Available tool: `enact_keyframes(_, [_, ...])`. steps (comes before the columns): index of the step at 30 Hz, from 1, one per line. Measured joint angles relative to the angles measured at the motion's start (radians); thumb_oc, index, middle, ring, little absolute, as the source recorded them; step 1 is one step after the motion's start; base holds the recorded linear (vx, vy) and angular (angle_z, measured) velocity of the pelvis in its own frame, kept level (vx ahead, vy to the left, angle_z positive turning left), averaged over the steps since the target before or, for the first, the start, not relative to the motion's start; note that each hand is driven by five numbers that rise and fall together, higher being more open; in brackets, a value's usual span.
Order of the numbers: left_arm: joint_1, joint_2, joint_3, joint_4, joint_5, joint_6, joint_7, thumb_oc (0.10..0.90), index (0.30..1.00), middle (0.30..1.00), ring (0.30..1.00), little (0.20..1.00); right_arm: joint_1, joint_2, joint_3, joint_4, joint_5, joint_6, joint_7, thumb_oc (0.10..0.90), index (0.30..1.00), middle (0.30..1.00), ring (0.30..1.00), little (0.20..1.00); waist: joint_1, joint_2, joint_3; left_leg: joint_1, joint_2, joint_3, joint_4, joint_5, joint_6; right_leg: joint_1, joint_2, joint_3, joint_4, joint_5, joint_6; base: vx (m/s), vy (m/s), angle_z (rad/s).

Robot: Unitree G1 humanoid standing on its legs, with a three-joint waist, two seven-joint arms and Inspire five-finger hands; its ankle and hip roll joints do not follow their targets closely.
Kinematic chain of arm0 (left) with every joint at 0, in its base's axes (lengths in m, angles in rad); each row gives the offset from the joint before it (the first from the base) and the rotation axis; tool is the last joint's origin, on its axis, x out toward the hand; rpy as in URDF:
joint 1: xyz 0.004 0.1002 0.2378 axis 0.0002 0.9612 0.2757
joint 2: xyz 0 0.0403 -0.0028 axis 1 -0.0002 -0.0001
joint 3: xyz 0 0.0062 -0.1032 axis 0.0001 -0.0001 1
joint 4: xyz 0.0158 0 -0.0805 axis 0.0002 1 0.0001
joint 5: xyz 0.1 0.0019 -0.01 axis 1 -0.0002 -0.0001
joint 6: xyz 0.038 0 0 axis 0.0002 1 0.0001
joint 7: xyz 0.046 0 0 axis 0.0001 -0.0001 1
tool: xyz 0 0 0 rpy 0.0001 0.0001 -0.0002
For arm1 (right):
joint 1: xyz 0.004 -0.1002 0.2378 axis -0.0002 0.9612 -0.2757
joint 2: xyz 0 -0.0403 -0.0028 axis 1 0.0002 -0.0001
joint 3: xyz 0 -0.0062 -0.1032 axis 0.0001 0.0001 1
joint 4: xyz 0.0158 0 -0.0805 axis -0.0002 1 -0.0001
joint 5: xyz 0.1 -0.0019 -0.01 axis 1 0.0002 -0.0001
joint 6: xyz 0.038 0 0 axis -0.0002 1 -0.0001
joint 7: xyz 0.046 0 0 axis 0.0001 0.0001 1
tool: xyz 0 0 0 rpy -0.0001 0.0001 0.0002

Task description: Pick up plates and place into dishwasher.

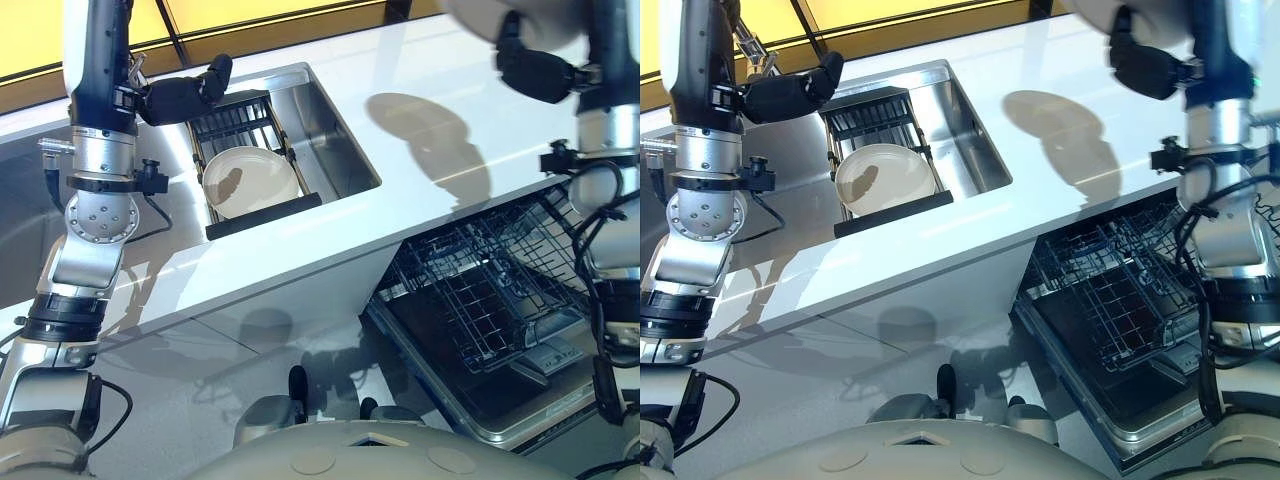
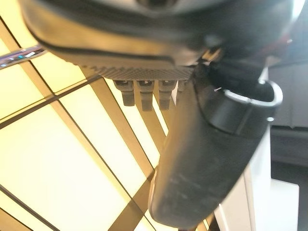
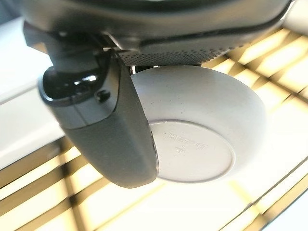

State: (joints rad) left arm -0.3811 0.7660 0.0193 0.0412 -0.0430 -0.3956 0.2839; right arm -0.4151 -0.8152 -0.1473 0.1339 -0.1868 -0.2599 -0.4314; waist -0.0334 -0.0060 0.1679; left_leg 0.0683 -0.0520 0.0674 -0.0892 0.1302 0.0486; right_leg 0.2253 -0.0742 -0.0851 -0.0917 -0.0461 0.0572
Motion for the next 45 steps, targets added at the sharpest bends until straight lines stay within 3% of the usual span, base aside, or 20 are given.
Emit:
enact_keyframes(2, [0.000, 0.000, 0.000, 0.000, 0.000, 0.000, 0.000, 0.800, 0.900, 0.900, 0.900, 0.900, 0.000, 0.000, 0.000, 0.000, 0.000, 0.000, 0.000, 0.100, 0.300, 0.300, 0.300, 0.200, 0.000, 0.000, 0.000, 0.000, 0.000, 0.000, 0.000, 0.000, 0.000, 0.000, 0.000, 0.000, 0.000, 0.000, 0.000, 0.00, 0.000, -0.05])
enact_keyframes(4, [0.045, 0.014, 0.028, 0.083, -0.008, 0.001, -0.010, 0.800, 0.900, 0.900, 0.900, 0.900, 0.051, 0.006, -0.154, 0.059, 0.008, 0.049, -0.152, 0.100, 0.300, 0.300, 0.300, 0.200, -0.037, 0.001, 0.000, 0.001, 0.002, 0.015, 0.000, -0.004, 0.000, -0.006, -0.001, 0.020, 0.000, 0.000, 0.000, 0.03, 0.002, -0.19])
enact_keyframes(6, [0.081, 0.021, 0.030, 0.090, -0.007, -0.010, -0.024, 0.800, 0.900, 0.900, 0.900, 0.900, 0.137, 0.011, -0.231, 0.071, 0.009, 0.031, -0.179, 0.100, 0.300, 0.300, 0.300, 0.200, -0.046, 0.001, 0.000, 0.004, 0.005, 0.025, 0.000, -0.010, -0.002, -0.008, -0.001, 0.023, 0.001, 0.000, 0.000, 0.04, -0.003, -0.15])
enact_keyframes(12, [0.189, 0.024, 0.063, 0.103, -0.007, -0.016, -0.040, 0.800, 0.900, 0.900, 0.900, 0.900, 0.284, 0.095, -0.352, 0.240, 0.148, 0.098, -0.265, 0.100, 0.300, 0.300, 0.300, 0.200, -0.069, 0.007, 0.001, 0.010, 0.009, 0.044, 0.000, -0.018, -0.004, -0.010, 0.001, 0.045, 0.001, 0.000, 0.000, 0.03, -0.020, -0.12])
enact_keyframes(20, [0.190, 0.015, 0.063, 0.103, -0.008, -0.016, -0.040, 0.800, 0.900, 0.900, 0.900, 0.900, 0.338, 0.132, -0.329, 0.279, 0.166, 0.093, -0.255, 0.100, 0.300, 0.300, 0.300, 0.200, -0.089, 0.058, -0.017, 0.020, 0.014, 0.054, -0.003, -0.025, -0.008, -0.008, 0.003, 0.046, 0.001, 0.000, 0.000, 0.06, -0.040, -0.04])
enact_keyframes(27, [0.228, 0.005, 0.063, 0.103, -0.007, -0.014, -0.040, 0.800, 0.900, 0.900, 0.900, 0.900, 0.339, 0.132, -0.224, 0.329, 0.141, 0.085, -0.132, 0.100, 0.300, 0.300, 0.300, 0.200, -0.078, 0.065, -0.019, 0.022, 0.015, 0.049, -0.001, -0.025, -0.010, -0.005, 0.005, 0.038, 0.001, 0.000, 0.000, 0.06, -0.047, 0.02])
enact_keyframes(33, [0.246, -0.010, 0.063, 0.103, -0.006, 0.006, -0.038, 0.800, 0.900, 0.900, 0.900, 0.900, 0.339, 0.124, -0.143, 0.348, 0.061, 0.084, 0.012, 0.100, 0.300, 0.300, 0.300, 0.200, -0.069, 0.070, -0.014, 0.004, 0.013, 0.017, 0.000, -0.014, -0.011, -0.009, 0.007, -0.009, 0.001, -0.002, -0.002, 0.07, -0.060, 0.16])
enact_keyframes(40, [0.249, -0.025, 0.063, 0.103, -0.005, 0.029, -0.037, 0.800, 0.900, 0.900, 0.900, 0.900, 0.338, 0.101, -0.073, 0.356, 0.009, 0.087, 0.108, 0.100, 0.300, 0.300, 0.300, 0.200, -0.038, 0.098, 0.018, -0.011, 0.013, -0.024, 0.001, -0.002, -0.019, -0.003, 0.016, -0.043, 0.001, -0.008, -0.010, 0.08, -0.046, 0.18])
enact_keyframes(45, [0.254, -0.028, 0.062, 0.103, -0.005, 0.034, -0.037, 0.800, 0.900, 0.900, 0.900, 0.900, 0.311, 0.094, -0.026, 0.396, 0.010, 0.155, 0.175, 0.100, 0.300, 0.300, 0.300, 0.200, -0.012, 0.101, 0.034, -0.010, 0.013, -0.046, 0.001, 0.002, -0.024, 0.008, 0.020, -0.068, 0.001, -0.018, -0.019, 0.06, -0.044, 0.15])
